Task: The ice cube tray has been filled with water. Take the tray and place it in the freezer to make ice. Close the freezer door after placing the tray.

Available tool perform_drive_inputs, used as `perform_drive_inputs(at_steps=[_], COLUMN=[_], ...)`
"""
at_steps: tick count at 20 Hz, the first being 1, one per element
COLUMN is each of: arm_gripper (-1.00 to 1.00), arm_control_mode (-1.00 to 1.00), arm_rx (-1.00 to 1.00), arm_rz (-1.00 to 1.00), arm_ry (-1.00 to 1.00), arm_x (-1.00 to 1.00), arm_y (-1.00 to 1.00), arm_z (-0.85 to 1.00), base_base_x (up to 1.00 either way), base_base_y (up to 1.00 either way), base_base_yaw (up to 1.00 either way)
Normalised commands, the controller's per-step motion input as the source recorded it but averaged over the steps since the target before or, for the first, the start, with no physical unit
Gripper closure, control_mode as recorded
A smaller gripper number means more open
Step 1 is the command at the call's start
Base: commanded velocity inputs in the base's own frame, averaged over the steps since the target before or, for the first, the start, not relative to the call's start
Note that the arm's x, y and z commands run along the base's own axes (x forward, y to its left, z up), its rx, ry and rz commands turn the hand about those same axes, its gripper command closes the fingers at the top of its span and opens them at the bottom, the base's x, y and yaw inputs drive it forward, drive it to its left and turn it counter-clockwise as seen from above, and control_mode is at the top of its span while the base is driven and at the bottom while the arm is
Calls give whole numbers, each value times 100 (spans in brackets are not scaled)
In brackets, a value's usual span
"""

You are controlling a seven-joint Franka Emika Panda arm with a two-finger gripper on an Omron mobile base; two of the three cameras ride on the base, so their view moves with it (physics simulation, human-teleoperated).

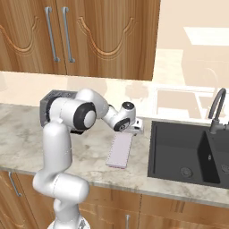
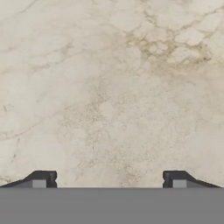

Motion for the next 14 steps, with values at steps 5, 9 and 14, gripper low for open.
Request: perform_drive_inputs(at_steps=[5, 9, 14], arm_gripper=[-100, -100, -100], arm_control_mode=[-100, -100, -100], arm_rx=[0, 0, 0], arm_rz=[3, 2, 2], arm_ry=[6, 4, 4], arm_x=[-100, -100, -95], arm_y=[0, 0, 0], arm_z=[-42, -34, -29], base_base_x=[0, 0, 0], base_base_y=[0, 0, 0], base_base_yaw=[0, 0, 0])
